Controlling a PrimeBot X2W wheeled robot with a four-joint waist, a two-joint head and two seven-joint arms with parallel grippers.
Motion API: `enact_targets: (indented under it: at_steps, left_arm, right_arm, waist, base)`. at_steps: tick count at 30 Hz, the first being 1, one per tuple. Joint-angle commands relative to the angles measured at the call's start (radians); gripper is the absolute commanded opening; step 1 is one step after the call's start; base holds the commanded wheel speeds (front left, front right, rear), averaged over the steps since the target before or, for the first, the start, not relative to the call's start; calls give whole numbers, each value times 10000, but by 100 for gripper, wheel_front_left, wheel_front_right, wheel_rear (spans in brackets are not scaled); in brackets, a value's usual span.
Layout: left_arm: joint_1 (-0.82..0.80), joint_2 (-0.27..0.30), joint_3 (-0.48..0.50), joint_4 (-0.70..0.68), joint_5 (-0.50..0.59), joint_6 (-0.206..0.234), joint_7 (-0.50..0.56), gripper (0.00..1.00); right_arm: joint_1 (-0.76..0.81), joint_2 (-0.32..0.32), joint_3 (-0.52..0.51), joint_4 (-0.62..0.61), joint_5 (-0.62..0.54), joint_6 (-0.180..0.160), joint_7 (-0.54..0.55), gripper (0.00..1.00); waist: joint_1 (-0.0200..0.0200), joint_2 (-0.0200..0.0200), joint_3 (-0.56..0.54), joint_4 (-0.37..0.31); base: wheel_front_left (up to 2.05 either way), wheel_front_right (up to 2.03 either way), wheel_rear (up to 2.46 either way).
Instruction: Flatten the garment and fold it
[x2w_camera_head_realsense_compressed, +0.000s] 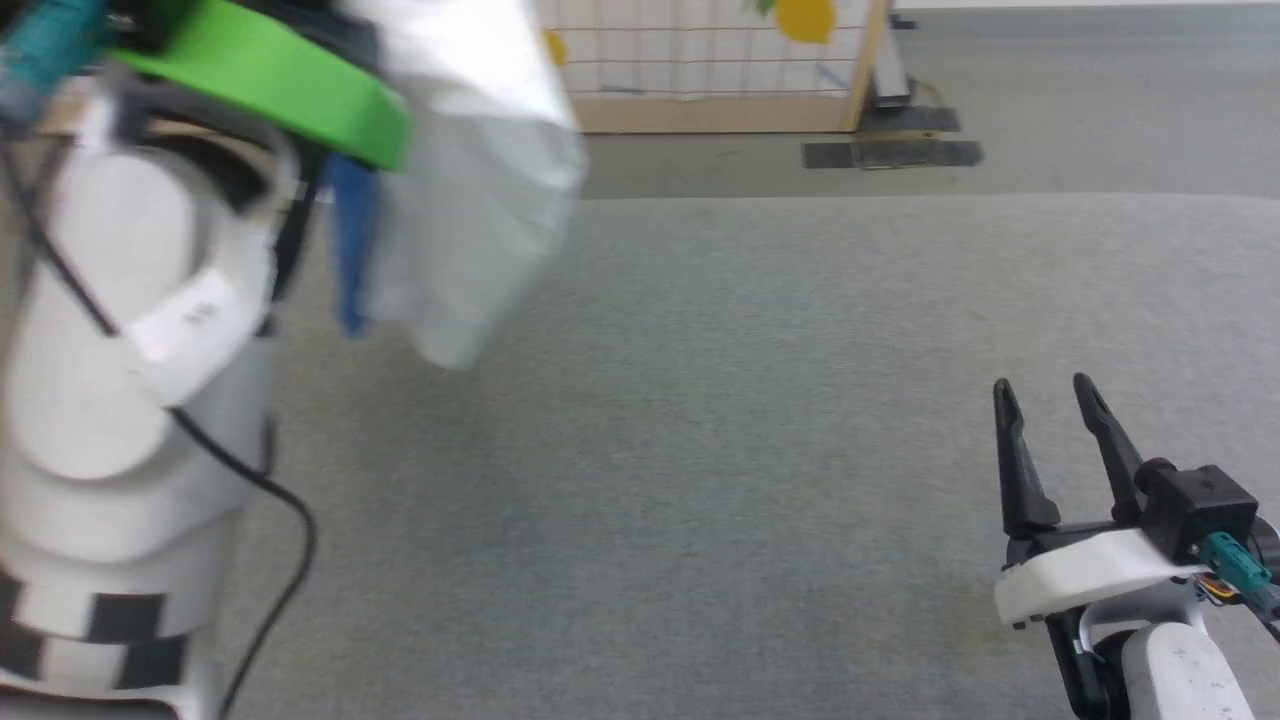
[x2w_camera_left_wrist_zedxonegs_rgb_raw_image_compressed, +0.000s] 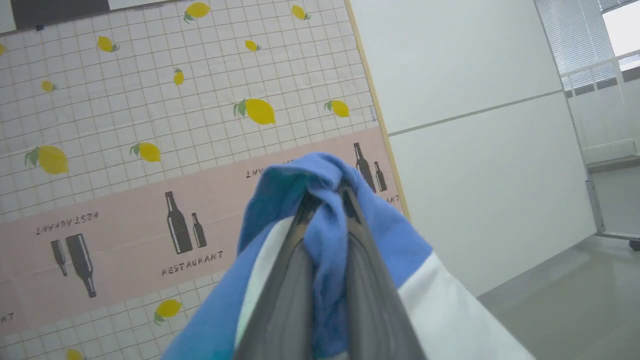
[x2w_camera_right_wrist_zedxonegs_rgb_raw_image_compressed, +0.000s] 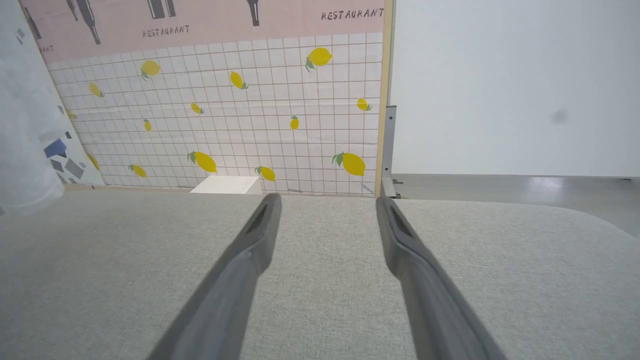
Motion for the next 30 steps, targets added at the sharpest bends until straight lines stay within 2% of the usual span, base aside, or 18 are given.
enact_targets:
  at_steps: [1,5,10,12,15,19,20,21,22,26,30]
  left_arm:
    - [-132,-321,-240,-8,-206,-70,57,0]
    - [201,-1088,-1016,284,-491,-206,197,0]
    - [1351,-1566,-1718,1603,-832,-172,736,0]
    - [1961,-1646,-1928,2374,-996,-46,1271,0]
    - [2884,-1811,-2311,3612,-1417,55,2622,0]
    - [3783,-1938,-2922,4729,-1913,-71,4644,0]
    - [3923,-1937,-3015,4862,-2001,-93,5010,34]
    - [4065,-1953,-3051,4940,-2126,-87,5317,62]
    - [4167,-1972,-3051,4955,-2219,-62,5474,100]
    - [4453,-1996,-2857,4606,-2411,179,5306,100]
    - [4618,-1914,-2300,3638,-2235,615,3579,100]
  right_arm:
    - [98,-8,-57,-67,-2,-17,19,100]
    - [146,-8,-118,-162,36,-17,50,100]
    - [118,-8,111,-277,112,-17,115,100]
    - [93,-8,187,-300,148,-17,122,100]
    - [83,-8,221,-284,178,-17,117,100]
    - [154,-8,233,-278,166,-17,124,100]
    - [170,-8,227,-280,167,-17,128,100]
    - [186,-8,214,-280,171,-17,131,100]
    - [200,-8,199,-276,168,-17,134,100]
    - [261,-8,207,-284,149,-17,185,100]
    - [285,-8,289,-363,130,-17,240,100]
  waist:
    - [1,0,-331,-1072]
    - [1,0,-198,-1450]
    - [1,0,-96,-1961]
    - [1,0,-50,-2166]
    - [1,0,7,-2382]
    - [1,0,46,-2477]
    - [1,0,50,-2475]
    - [1,0,53,-2463]
    - [1,0,48,-2436]
    - [1,0,-32,-2227]
    - [1,0,-171,-1964]
  base:
    - [0,0,0]
    - [0,0,0]
    - [0,0,0]
    - [0,0,0]
    - [0,0,0]
    - [0,0,0]
    - [0,0,0]
    - [0,0,0]
    - [0,0,0]
    - [0,0,0]
    - [0,0,0]
